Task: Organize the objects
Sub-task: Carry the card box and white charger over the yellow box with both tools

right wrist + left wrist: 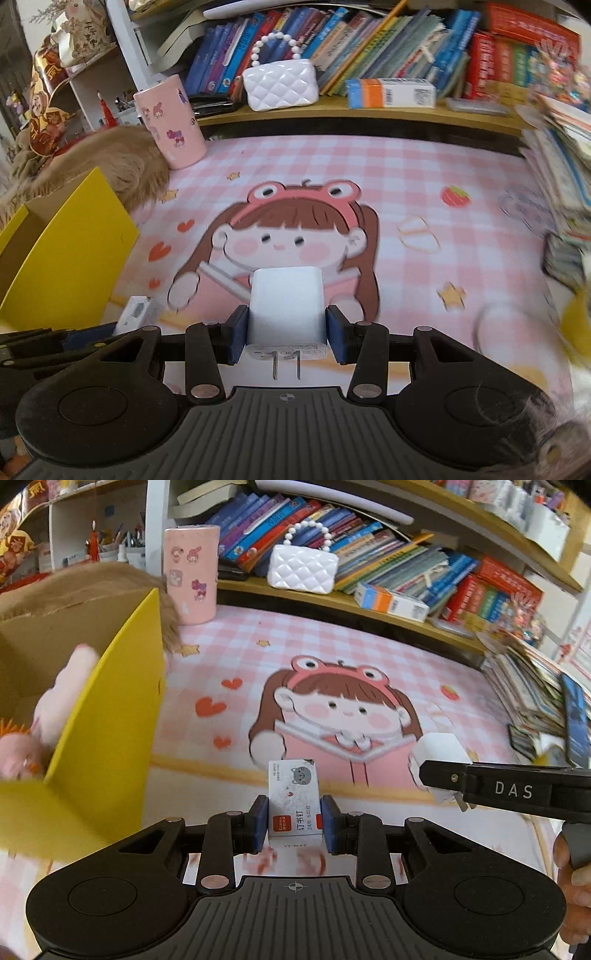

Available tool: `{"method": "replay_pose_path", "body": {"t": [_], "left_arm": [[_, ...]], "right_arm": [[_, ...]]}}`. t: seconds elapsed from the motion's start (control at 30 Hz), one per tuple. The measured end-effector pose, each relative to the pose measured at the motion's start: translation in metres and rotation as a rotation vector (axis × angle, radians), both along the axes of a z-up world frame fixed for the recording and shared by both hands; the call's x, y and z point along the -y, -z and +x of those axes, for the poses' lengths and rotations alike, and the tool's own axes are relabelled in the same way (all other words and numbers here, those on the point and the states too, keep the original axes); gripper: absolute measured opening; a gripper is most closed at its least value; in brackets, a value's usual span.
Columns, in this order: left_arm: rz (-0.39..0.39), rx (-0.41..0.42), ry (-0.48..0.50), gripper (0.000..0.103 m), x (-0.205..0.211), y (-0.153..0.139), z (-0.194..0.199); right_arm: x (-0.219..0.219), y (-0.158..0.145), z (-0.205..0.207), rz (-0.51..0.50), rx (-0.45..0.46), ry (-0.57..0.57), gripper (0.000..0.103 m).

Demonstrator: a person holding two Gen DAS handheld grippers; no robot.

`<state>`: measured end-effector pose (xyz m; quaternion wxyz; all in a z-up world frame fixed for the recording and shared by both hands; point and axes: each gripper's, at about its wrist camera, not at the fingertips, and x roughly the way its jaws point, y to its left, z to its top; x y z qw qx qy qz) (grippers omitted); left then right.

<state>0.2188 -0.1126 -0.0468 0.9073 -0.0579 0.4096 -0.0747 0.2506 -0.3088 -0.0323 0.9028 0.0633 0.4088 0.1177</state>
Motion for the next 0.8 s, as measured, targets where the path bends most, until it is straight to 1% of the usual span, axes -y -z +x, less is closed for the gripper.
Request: {"method": "replay_pose_path", "body": {"t": [0.13,0.37,0.63,0.8], "left_arm": [[-0.012,-0.009,0.046,0.028,-0.009,-0.003,-0.027],[-0.07,-0.017,0.089,0.028,-0.033,-0.01,-0.064],[-0.103,-0.014,0.109,0.028,-0.074,-0.014,-0.099],[-0.089,-0.005,0.101,0.028,-0.107,-0.015,-0.122]], "right_arm": [[-0.004,0.0,-0.036,-0.043,0.004,0.012,0.041],[-0.019,-0.003,-0.095,-0.078,-0.015,0.037,0.041],[-0.049,-0.005,-0.138,-0.104,-0.034,0.093,0.041],[-0.081,-0.006,-0.165,-0.102,-0.044,0.096,0.041]]}}
